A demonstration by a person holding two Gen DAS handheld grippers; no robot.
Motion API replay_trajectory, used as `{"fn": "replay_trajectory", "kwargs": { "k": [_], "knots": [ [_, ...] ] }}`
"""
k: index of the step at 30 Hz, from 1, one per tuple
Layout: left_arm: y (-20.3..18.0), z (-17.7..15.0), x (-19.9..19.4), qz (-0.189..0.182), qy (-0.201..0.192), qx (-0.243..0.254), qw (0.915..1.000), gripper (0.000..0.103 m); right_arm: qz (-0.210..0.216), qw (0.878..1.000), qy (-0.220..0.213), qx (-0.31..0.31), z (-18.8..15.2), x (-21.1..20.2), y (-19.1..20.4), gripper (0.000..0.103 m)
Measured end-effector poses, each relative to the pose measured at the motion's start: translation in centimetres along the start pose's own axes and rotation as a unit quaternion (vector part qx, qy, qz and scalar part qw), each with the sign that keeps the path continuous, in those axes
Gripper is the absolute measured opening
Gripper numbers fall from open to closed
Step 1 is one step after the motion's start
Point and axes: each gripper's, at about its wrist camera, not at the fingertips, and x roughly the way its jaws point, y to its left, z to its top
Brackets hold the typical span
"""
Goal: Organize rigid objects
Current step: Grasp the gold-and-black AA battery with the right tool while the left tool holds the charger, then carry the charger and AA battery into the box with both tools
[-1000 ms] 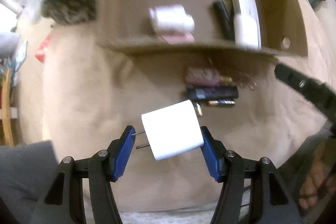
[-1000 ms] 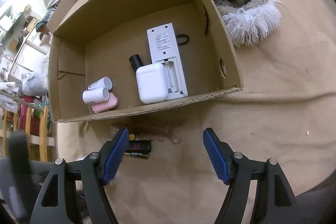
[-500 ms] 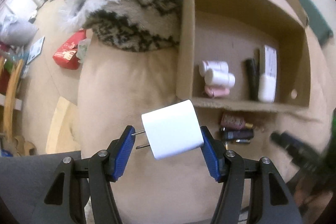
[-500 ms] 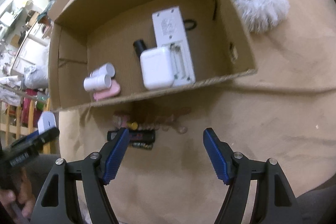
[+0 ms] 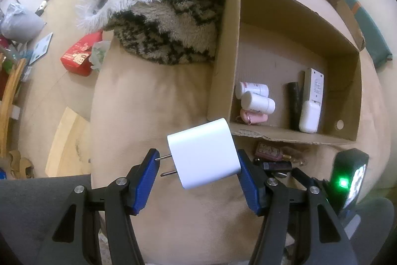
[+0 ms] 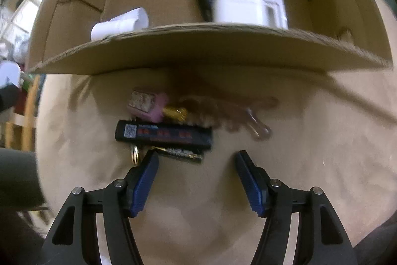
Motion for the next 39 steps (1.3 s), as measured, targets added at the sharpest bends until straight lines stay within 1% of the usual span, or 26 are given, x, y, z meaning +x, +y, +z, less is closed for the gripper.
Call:
{"fn": "replay_trajectory", "kwargs": {
  "k": [2,5,6,7,8,10,13,17,21,24,29,31,34,36,39],
  "knots": [
    [0.0,-0.1,0.0,-0.003,0.002,0.0,1.0,0.059,-0.017,1.0,-0.013,-0.003,0.1,0.2,0.7,0.07],
    [-0.1,-0.1,0.0,-0.003,0.005,0.002,1.0,0.059,-0.034,0.999,-0.018,-0.004,-0.1,0.5,1.2,0.07],
    [-0.1,-0.2,0.0,-0.003,0.005,0.002,1.0,0.059,-0.037,0.999,-0.019,-0.008,-0.1,0.4,1.4,0.068],
    [-0.2,-0.2,0.0,-0.002,0.005,0.002,1.0,0.059,-0.036,0.999,-0.02,-0.014,-0.2,0.4,1.6,0.061],
    [-0.2,-0.2,0.0,-0.002,0.005,0.003,1.0,0.059,-0.037,0.999,-0.02,-0.02,-0.4,0.2,1.8,0.053],
    [-0.4,-0.2,-0.1,-0.005,0.004,0.005,1.0,0.059,-0.039,0.999,-0.018,-0.03,-0.7,0.0,2.1,0.044],
    [-0.6,-0.2,-0.1,-0.005,0.004,0.008,0.9999,0.059,-0.036,0.999,-0.014,-0.035,-1.0,0.2,2.5,0.044],
    [-0.4,-0.3,0.1,0.001,0.006,0.005,1.0,0.059,-0.019,1.0,-0.001,-0.02,-1.7,-0.4,1.9,0.044],
    [-0.2,-0.4,0.3,0.005,0.01,0.0,0.9999,0.059,0.006,1.0,0.018,0.005,-2.3,-0.9,-0.2,0.044],
    [-0.3,-0.5,0.3,0.011,0.006,0.006,0.9999,0.059,0.024,0.999,0.019,0.023,-3.0,-1.8,-1.4,0.044],
    [-0.3,-0.6,0.6,0.021,0.006,0.009,0.9997,0.059,0.044,0.999,-0.005,0.031,-3.4,-4.3,-2.5,0.044],
    [-0.3,-0.7,0.4,0.026,-0.001,0.011,0.9996,0.059,0.048,0.998,-0.018,0.028,-3.7,-5.4,-2.8,0.044],
    [-0.3,-0.7,0.0,0.029,-0.015,0.012,0.9994,0.059,0.055,0.997,-0.052,0.02,-3.2,-7.5,-3.6,0.044],
    [-0.3,-0.7,-0.3,0.028,-0.026,0.012,0.9992,0.059,0.064,0.995,-0.073,0.016,-2.1,-8.8,-4.2,0.044],
    [-0.5,-0.7,-1.0,0.025,-0.046,0.014,0.9985,0.059,0.069,0.992,-0.106,0.008,-1.4,-10.8,-5.1,0.043]
  ]
}}
